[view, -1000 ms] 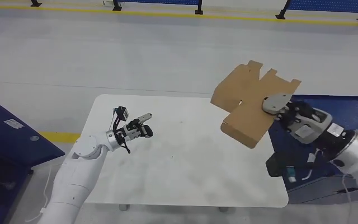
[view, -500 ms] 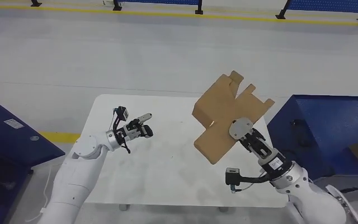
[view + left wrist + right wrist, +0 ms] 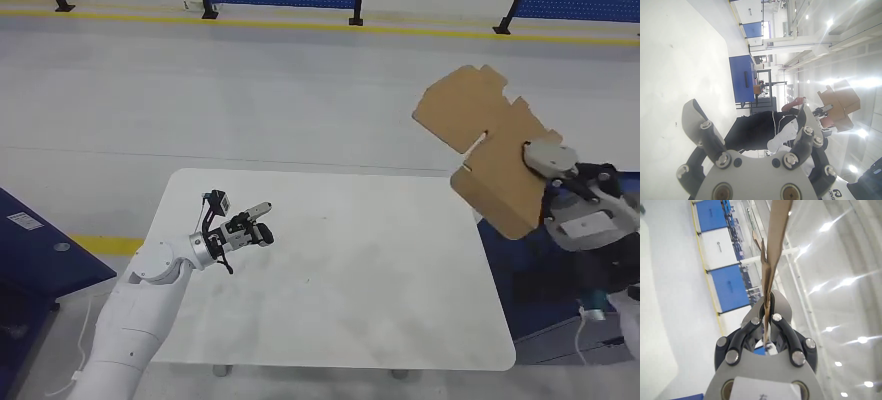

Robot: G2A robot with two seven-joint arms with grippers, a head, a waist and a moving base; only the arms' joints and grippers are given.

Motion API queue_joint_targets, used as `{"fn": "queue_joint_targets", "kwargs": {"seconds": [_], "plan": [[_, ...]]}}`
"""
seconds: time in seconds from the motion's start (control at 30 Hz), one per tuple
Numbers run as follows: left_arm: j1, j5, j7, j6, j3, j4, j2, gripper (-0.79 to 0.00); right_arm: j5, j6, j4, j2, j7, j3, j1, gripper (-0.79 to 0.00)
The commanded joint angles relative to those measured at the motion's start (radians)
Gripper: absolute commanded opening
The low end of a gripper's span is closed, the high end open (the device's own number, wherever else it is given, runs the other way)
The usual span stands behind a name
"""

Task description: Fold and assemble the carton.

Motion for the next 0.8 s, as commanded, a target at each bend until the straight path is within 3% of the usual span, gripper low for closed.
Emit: {"fn": "queue_joint_targets", "kwargs": {"seconds": [0.0,0.17,0.37,0.57,0.77], "plan": [[0.0,0.0,0.0,0.0,0.0,0.0,0.0,0.0,0.427,-0.144,0.0,0.002,0.122,0.096,0.0,-0.785],[0.0,0.0,0.0,0.0,0.0,0.0,0.0,0.0,1.019,-0.143,0.038,0.026,0.501,0.161,-0.029,-0.785],[0.0,0.0,0.0,0.0,0.0,0.0,0.0,0.0,1.558,-0.065,0.097,0.067,0.805,0.026,-0.035,-0.785],[0.0,0.0,0.0,0.0,0.0,0.0,0.0,0.0,1.869,-0.048,0.186,0.078,0.909,-0.224,-0.037,-0.785],[0.0,0.0,0.0,0.0,0.0,0.0,0.0,0.0,1.989,-0.04,0.268,0.062,0.86,-0.42,-0.072,-0.785]]}}
